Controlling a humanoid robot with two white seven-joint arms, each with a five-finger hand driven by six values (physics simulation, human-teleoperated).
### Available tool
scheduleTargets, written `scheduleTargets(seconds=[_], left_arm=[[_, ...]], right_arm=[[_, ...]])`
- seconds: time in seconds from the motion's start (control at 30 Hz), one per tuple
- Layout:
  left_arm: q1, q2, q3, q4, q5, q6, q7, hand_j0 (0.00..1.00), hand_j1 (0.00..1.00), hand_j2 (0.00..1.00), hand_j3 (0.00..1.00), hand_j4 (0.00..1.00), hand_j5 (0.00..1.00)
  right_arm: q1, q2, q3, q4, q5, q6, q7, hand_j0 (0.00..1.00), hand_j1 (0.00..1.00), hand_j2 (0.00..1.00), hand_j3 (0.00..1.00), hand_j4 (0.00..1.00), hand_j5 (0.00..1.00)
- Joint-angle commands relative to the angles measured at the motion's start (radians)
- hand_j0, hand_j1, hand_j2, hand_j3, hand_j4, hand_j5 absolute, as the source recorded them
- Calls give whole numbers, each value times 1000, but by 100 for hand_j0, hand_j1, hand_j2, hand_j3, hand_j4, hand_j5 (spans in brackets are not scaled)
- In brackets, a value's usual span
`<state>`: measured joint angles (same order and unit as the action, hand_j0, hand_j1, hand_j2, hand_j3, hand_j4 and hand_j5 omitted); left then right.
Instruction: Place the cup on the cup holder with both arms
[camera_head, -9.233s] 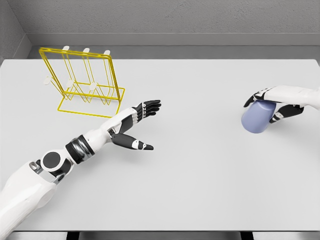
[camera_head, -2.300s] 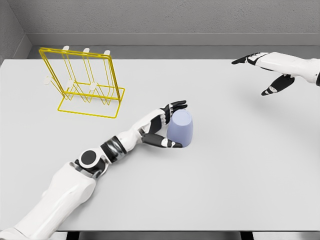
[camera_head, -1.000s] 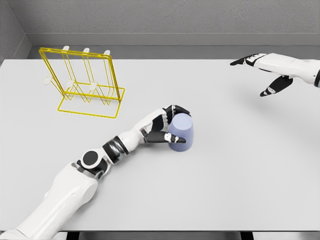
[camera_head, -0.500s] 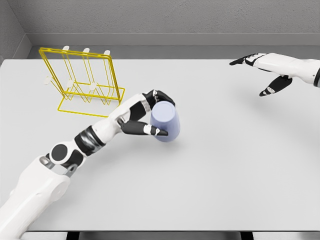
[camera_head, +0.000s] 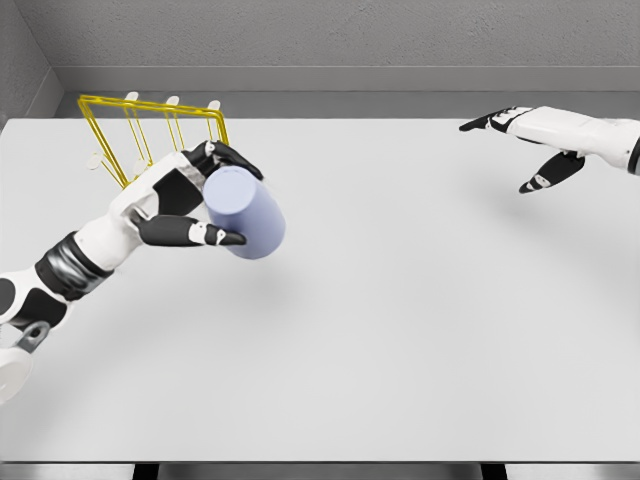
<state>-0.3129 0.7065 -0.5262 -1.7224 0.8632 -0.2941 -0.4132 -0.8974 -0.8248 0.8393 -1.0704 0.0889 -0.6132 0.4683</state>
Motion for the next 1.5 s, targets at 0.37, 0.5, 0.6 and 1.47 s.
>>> scheduleTargets(seconds=[0.37,0.5,0.6,1.47], left_arm=[[-46,82,52,-12,129,1,2,44,44,44,44,44,44],[-58,82,51,-6,128,3,5,44,44,44,44,44,44],[-58,85,52,-2,129,3,8,43,43,43,43,43,43],[-120,102,65,112,122,10,59,42,42,42,42,42,42]], right_arm=[[-2,0,0,-2,-6,2,0,100,100,100,100,100,100],[-2,0,0,-2,-6,2,0,100,100,100,100,100,100],[-2,0,0,-2,-6,2,0,100,100,100,100,100,100],[-3,1,1,-2,-6,2,0,100,100,100,100,100,100]])
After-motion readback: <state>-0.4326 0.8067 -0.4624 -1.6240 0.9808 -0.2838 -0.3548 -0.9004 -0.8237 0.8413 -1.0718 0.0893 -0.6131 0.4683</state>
